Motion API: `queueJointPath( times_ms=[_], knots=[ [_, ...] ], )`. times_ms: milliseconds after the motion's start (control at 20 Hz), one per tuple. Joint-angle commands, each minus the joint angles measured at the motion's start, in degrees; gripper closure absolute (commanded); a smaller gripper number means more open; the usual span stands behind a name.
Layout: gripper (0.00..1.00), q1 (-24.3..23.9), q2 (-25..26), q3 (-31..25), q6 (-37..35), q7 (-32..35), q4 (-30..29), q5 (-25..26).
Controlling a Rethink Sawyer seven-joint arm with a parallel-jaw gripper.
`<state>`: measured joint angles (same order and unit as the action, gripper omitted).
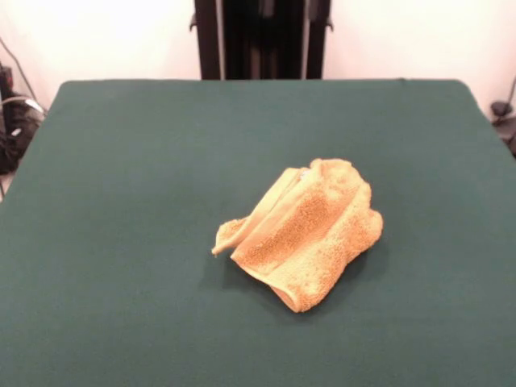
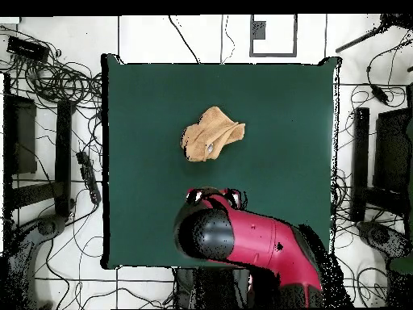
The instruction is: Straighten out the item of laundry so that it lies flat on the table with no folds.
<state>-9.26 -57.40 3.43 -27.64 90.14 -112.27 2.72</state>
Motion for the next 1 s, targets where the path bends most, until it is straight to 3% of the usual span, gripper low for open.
queueJointPath(
  times_ms=[50,500,1000],
  knots=[
    [0.00,-0.5,11.9,-2.8,4.5,4.2,5.7,5.5],
    [0.00,-3.0,21.2,-4.2,9.3,3.0,11.9,9.7],
    [0.00,-5.8,28.0,-5.2,17.0,5.4,12.7,11.4]
  ],
)
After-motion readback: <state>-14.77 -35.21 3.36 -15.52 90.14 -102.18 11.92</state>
